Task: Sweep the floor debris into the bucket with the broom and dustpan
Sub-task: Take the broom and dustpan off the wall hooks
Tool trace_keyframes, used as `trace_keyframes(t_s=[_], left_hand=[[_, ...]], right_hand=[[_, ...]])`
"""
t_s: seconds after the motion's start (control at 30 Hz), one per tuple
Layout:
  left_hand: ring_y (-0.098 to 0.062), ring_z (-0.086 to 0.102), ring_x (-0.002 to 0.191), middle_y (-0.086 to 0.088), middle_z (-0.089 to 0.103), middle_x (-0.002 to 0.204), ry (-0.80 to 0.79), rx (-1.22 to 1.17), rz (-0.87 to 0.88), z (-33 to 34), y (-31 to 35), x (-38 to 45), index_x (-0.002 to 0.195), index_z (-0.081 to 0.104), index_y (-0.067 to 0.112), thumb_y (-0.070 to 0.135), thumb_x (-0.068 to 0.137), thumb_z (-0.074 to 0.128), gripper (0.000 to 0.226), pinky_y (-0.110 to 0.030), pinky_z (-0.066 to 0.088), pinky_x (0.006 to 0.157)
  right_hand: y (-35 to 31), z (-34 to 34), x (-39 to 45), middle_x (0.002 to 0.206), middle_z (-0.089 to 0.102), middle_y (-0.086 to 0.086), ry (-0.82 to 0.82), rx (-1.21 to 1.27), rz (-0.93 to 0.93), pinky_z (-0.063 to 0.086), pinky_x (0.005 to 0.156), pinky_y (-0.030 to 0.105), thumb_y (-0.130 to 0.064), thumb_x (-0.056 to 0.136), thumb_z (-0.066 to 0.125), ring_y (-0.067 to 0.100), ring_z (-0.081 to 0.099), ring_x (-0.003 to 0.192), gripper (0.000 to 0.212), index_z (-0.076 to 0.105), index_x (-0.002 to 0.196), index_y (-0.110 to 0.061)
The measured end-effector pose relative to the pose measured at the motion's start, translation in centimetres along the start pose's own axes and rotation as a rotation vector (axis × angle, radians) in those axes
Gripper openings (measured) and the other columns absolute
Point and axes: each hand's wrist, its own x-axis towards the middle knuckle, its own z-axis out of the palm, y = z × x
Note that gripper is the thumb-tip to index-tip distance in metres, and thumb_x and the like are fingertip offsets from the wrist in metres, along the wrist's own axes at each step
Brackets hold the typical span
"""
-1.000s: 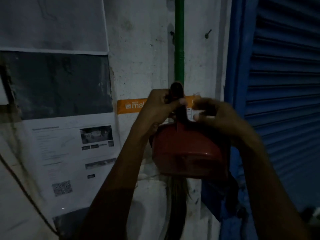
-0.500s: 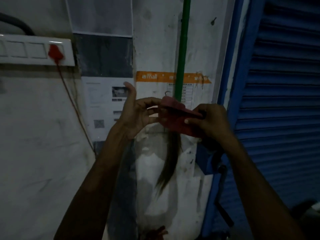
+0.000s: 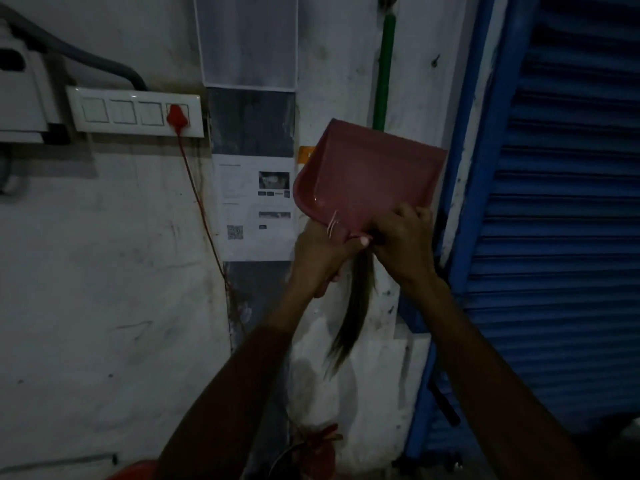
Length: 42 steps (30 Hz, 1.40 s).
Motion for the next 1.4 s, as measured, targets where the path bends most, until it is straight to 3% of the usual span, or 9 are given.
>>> trace_keyframes(t_s=[0.1,0.17,0.3,0.47,0.73,1.0,1.2,1.33,1.4], left_hand=[[-0.012,0.06,0.051,0.001,0.064,0.063,0.153,0.154,0.192,0.1,-0.6,1.3,0.076,0.065,0.013,0.031,0.074,0.084,0.026,-0.027,0.047,0.044],[-0.006,0.058,0.054,0.008,0.061,0.062,0.276,0.265,0.26,-0.4,-0.6,2.7,0.066,0.056,0.021,0.03,0.078,0.08,0.028,-0.025,0.045,0.047],[-0.011,0.062,0.065,0.002,0.066,0.075,0.427,0.299,0.409,-1.4,-0.1,6.9,0.086,0.06,0.013,0.03,0.087,0.071,0.02,-0.032,0.052,0.057],[-0.02,0.063,0.074,-0.006,0.066,0.088,0.5,0.325,0.536,-2.2,2.9,13.5,0.103,0.057,0.006,0.034,0.093,0.066,0.031,-0.039,0.054,0.061],[-0.031,0.066,0.085,-0.016,0.067,0.099,0.601,0.356,0.497,-2.2,9.0,23.3,0.105,0.055,0.0,0.042,0.09,0.068,0.047,-0.039,0.054,0.068],[-0.027,0.066,0.084,-0.013,0.068,0.1,0.635,0.299,0.521,0.3,9.2,29.0,0.107,0.06,0.002,0.041,0.09,0.067,0.043,-0.038,0.056,0.069],[-0.027,0.066,0.086,-0.013,0.067,0.1,0.711,0.264,0.55,1.7,10.0,32.2,0.107,0.06,0.002,0.039,0.092,0.065,0.041,-0.038,0.055,0.07],[-0.028,0.066,0.085,-0.013,0.068,0.099,0.756,0.289,0.551,1.8,11.2,34.0,0.106,0.059,0.003,0.043,0.09,0.067,0.043,-0.041,0.057,0.072],[-0.03,0.067,0.088,-0.014,0.068,0.1,0.775,0.31,0.562,1.8,11.9,34.8,0.108,0.059,0.004,0.041,0.09,0.068,0.042,-0.043,0.057,0.073]], right_hand=[[1.2,0.2,0.9,0.112,0.069,-0.005,-0.212,0.18,0.049,0.019,0.086,0.026,-0.025,0.077,0.082,0.018,0.048,0.111,0.042,0.071,0.117,-0.023],[2.2,0.5,1.5,0.117,0.067,-0.001,-0.14,0.297,0.048,0.027,0.094,0.023,-0.012,0.073,0.085,0.023,0.053,0.113,0.052,0.069,0.122,-0.017],[3.2,1.2,3.6,0.119,0.06,-0.008,0.182,0.333,0.175,0.041,0.093,0.027,-0.004,0.09,0.072,0.007,0.051,0.107,0.037,0.063,0.124,-0.018],[4.4,2.8,9.1,0.115,0.062,-0.004,0.424,0.393,0.401,0.047,0.085,0.028,-0.018,0.099,0.06,0.018,0.057,0.1,0.032,0.054,0.13,-0.019],[10.0,8.0,20.7,0.115,0.061,-0.002,0.432,0.418,0.545,0.055,0.081,0.036,-0.028,0.1,0.057,0.019,0.062,0.092,0.032,0.051,0.13,-0.018],[16.3,10.2,31.4,0.13,0.056,0.007,0.432,0.478,0.626,0.052,0.097,0.041,-0.035,0.099,0.056,0.018,0.055,0.113,0.046,0.048,0.138,-0.013],[20.0,11.2,36.9,0.15,0.046,0.013,0.313,0.552,0.724,0.044,0.108,0.038,-0.042,0.102,0.051,0.027,0.048,0.132,0.061,0.038,0.151,-0.009],[21.1,12.3,39.7,0.145,0.052,0.012,0.324,0.563,0.751,0.045,0.107,0.04,-0.047,0.103,0.044,0.028,0.052,0.129,0.057,0.046,0.146,-0.009],[22.0,12.8,41.5,0.112,0.067,0.01,0.364,0.631,0.768,0.054,0.082,0.034,-0.045,0.104,0.043,0.024,0.063,0.1,0.043,0.067,0.111,-0.01]])
